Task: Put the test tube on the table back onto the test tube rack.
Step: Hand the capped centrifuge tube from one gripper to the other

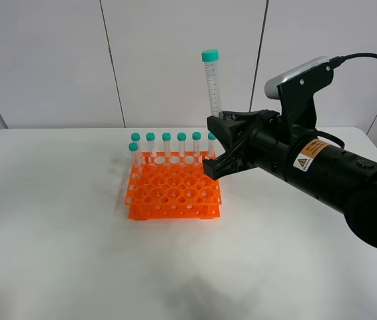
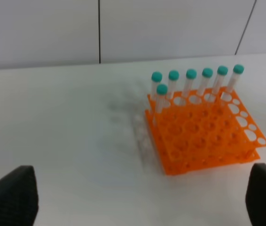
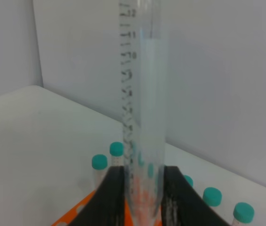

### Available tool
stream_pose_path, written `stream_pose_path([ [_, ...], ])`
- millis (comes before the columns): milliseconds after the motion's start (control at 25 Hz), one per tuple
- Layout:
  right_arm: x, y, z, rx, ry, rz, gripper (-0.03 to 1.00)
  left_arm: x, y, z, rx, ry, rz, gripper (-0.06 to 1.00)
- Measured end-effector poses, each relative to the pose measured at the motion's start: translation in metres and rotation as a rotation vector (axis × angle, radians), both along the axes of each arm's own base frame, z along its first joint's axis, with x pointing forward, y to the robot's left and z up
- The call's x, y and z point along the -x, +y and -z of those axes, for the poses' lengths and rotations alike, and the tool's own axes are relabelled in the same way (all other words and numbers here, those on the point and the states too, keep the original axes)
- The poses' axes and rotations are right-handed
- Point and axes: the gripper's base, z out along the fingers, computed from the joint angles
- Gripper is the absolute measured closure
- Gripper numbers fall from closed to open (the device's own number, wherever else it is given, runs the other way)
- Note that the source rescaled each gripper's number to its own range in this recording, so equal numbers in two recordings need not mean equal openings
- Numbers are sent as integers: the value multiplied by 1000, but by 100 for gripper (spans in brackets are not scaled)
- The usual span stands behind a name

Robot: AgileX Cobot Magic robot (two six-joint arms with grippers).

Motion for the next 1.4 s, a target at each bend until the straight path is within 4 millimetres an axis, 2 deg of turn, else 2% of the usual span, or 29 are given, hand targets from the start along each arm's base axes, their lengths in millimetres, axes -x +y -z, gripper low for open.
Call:
stream_pose_path([
  [240,0,0,0,0,0,0,96,-43,-13,-2,-47,86,153,-6],
  [400,0,0,0,0,-1,0,96,-65,-35,2,-110,108,349,-6],
  [520,0,0,0,0,-1,0,96,-83,-55,1,-91,78,434,-6],
  [840,0,0,1,6,9,-1,96,-142,-97,-20,-70,6,468,-6],
  [1080,0,0,1,7,10,-1,96,-188,-130,-21,-22,47,500,-6],
  [1240,0,0,1,7,10,-1,96,-206,-147,-19,25,51,549,-6],
  [1400,0,0,1,7,10,-1,96,-213,-161,-12,87,60,617,-6],
])
